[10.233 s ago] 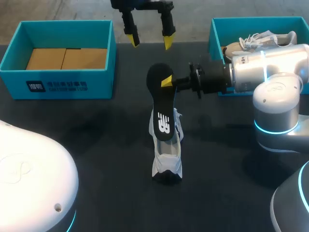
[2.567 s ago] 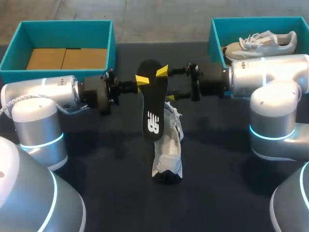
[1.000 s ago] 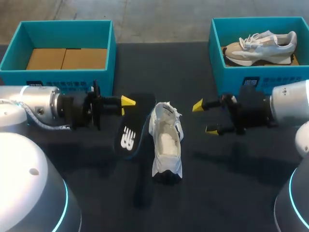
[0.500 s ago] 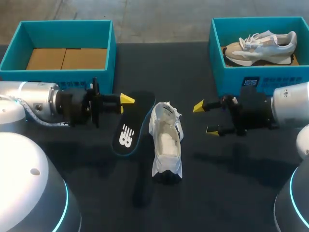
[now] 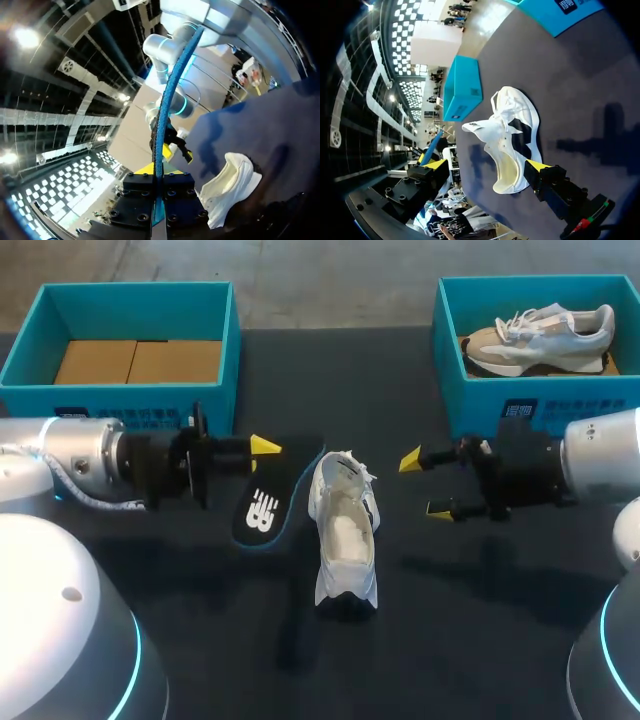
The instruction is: Take the shoe out of the shoebox, open the shoe tongue, remove and reinsert the insole, then place the shoe into the shoebox
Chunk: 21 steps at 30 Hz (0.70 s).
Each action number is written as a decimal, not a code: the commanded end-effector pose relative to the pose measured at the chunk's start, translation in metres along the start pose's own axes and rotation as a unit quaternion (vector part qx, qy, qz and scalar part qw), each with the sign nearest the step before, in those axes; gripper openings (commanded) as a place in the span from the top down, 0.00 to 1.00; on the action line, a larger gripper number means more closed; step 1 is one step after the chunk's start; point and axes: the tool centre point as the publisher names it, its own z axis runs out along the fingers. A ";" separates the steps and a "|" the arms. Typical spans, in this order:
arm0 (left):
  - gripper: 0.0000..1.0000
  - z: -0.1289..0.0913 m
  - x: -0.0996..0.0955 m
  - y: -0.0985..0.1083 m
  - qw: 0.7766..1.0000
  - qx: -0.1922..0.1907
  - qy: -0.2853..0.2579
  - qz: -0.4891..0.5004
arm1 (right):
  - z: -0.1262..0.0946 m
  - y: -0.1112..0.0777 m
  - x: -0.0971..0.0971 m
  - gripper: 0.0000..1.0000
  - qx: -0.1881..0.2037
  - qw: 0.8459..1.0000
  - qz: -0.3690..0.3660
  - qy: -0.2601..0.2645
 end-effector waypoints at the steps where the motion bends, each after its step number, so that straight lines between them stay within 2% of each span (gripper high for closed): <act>1: 1.00 0.002 0.006 -0.014 1.000 -0.004 -0.020 -0.022 | 0.001 -0.007 -0.001 0.00 0.002 1.000 0.003 0.006; 9: 1.00 0.006 0.017 -0.021 0.996 0.012 -0.031 -0.080 | 0.001 -0.035 -0.009 0.00 0.000 1.000 0.016 0.012; 14: 1.00 0.011 0.026 -0.021 0.995 0.018 -0.025 -0.097 | 0.000 -0.057 -0.012 0.00 0.004 0.999 0.025 0.035; 21: 1.00 0.017 0.038 -0.017 0.991 0.031 -0.030 -0.129 | 0.012 -0.084 -0.015 0.00 0.015 0.999 0.028 0.038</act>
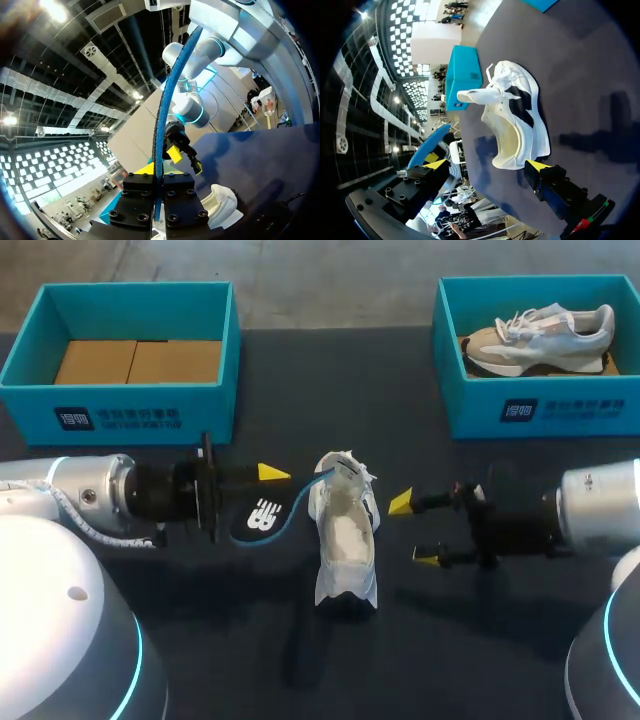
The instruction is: Take the shoe out of the shoebox, open the shoe tongue, remove and reinsert the insole, then place the shoe into the shoebox
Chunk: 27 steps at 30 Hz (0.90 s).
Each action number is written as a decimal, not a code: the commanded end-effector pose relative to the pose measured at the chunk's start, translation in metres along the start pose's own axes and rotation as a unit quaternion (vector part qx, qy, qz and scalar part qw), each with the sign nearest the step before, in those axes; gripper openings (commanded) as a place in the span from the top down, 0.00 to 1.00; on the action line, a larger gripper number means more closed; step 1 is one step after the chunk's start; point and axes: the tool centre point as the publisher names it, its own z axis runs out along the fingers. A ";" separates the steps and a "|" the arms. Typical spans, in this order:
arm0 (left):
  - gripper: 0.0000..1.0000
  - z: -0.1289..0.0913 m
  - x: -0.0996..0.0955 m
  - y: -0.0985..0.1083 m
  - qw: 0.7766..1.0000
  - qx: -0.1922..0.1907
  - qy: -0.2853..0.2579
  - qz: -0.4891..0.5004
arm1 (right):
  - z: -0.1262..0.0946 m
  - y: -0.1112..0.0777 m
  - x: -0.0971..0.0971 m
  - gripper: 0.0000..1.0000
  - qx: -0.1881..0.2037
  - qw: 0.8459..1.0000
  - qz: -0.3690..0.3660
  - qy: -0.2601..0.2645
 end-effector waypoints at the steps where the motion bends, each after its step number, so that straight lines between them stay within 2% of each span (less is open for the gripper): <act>1: 1.00 0.005 0.006 0.008 1.000 0.008 -0.003 -0.011 | 0.004 -0.019 -0.005 0.00 -0.009 1.000 -0.002 0.005; 9: 1.00 0.016 0.016 0.014 0.999 0.008 -0.009 -0.040 | 0.019 -0.038 -0.009 0.00 0.002 1.000 -0.020 -0.017; 18: 1.00 0.023 0.026 0.009 0.998 0.001 -0.012 -0.055 | 0.034 -0.054 -0.012 0.00 0.014 0.999 -0.032 -0.029; 27: 1.00 0.023 0.035 0.009 0.998 0.007 -0.012 -0.067 | 0.048 -0.053 -0.023 0.00 0.018 0.998 -0.020 -0.048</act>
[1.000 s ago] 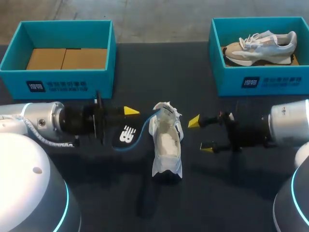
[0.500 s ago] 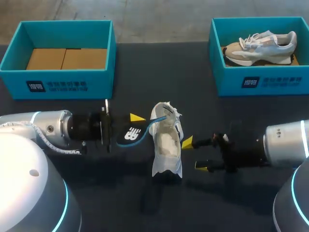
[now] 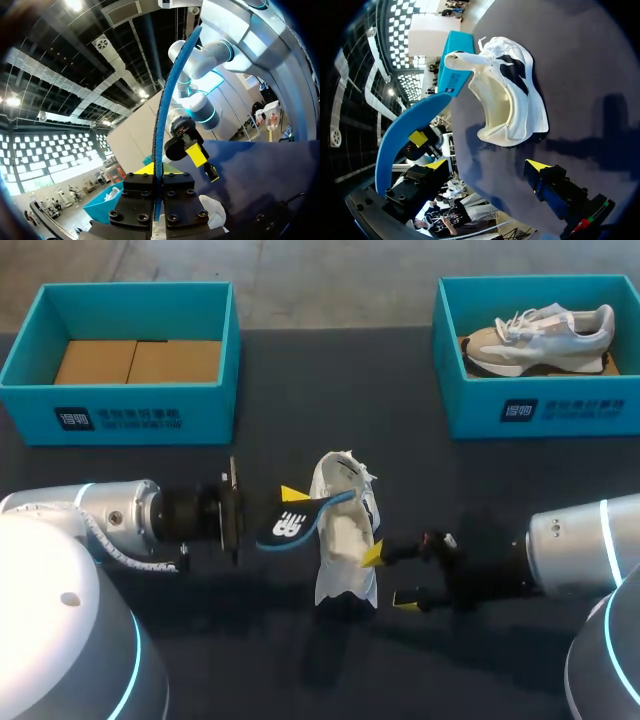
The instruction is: Take the shoe out of the shoebox, open the shoe tongue, remove and reinsert the insole, then place the shoe into the shoebox
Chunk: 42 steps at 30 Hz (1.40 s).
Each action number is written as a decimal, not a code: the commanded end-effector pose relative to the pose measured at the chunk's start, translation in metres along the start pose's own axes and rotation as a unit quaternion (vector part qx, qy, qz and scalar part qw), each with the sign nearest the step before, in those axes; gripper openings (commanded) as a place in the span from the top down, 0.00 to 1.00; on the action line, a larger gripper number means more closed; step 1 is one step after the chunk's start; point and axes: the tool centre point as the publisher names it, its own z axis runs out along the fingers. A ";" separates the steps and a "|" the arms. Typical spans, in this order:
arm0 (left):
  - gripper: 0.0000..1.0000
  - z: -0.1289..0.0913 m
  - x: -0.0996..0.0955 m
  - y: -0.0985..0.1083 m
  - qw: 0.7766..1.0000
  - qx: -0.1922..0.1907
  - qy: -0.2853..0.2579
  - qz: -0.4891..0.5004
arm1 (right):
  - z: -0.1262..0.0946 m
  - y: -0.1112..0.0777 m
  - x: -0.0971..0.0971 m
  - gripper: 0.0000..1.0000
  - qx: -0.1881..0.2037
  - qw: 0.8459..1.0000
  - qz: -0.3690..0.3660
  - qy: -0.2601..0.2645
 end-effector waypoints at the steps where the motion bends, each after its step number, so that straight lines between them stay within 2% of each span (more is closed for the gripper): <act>1: 1.00 0.000 0.005 0.000 1.000 0.003 0.000 -0.004 | 0.017 0.003 0.001 0.00 -0.001 1.000 0.001 -0.012; 11: 1.00 0.004 0.012 0.001 1.000 0.004 0.004 -0.016 | 0.029 -0.002 -0.003 0.00 0.008 1.000 -0.001 -0.021; 18: 1.00 0.003 0.019 0.006 1.000 0.004 0.005 -0.025 | 0.036 -0.002 -0.003 0.00 -0.007 1.000 0.002 -0.023; 26: 1.00 0.004 0.023 0.011 0.999 0.006 0.000 -0.034 | 0.043 -0.001 -0.006 0.00 -0.006 1.000 0.002 -0.018; 42: 1.00 0.007 0.026 0.020 0.999 0.009 -0.001 -0.047 | 0.040 0.002 -0.001 0.00 -0.013 1.000 0.007 -0.015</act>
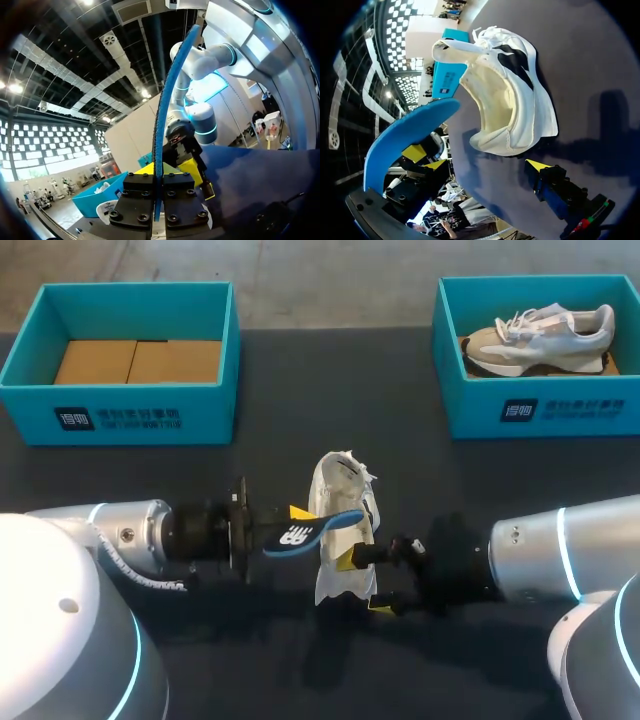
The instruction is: Take the shoe out of the shoebox, open the shoe tongue, remove and reinsert the insole, then place the shoe into the shoebox
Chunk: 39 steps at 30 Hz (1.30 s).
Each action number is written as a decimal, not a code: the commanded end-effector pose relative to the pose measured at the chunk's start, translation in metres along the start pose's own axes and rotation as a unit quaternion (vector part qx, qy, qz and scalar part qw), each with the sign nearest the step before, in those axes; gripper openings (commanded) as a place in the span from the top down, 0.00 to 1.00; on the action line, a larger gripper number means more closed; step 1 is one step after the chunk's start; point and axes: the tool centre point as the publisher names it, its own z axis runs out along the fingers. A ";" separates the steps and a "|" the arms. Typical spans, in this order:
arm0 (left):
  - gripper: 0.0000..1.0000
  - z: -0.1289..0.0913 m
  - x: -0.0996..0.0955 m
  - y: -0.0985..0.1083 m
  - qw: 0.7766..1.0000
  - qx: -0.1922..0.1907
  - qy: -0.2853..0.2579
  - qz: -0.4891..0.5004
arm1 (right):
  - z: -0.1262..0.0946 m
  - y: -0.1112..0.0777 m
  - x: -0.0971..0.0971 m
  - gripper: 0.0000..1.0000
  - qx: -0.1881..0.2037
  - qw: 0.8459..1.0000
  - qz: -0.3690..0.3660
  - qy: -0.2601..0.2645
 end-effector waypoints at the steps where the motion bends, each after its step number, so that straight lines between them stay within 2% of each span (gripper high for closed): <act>1: 1.00 0.001 0.002 0.006 1.000 0.003 -0.003 -0.003 | -0.001 -0.002 0.002 0.00 -0.002 1.000 0.002 -0.007; 9: 1.00 0.002 0.006 0.009 1.000 0.022 0.011 0.002 | -0.001 -0.002 0.002 0.00 -0.002 1.000 0.002 -0.007; 20: 1.00 0.000 0.009 0.020 0.999 0.025 0.021 0.019 | -0.004 -0.005 0.000 0.00 -0.002 1.000 0.003 -0.005; 39: 1.00 -0.002 0.008 0.035 0.997 -0.002 0.052 0.065 | -0.009 -0.007 -0.007 0.00 0.001 1.000 0.013 -0.002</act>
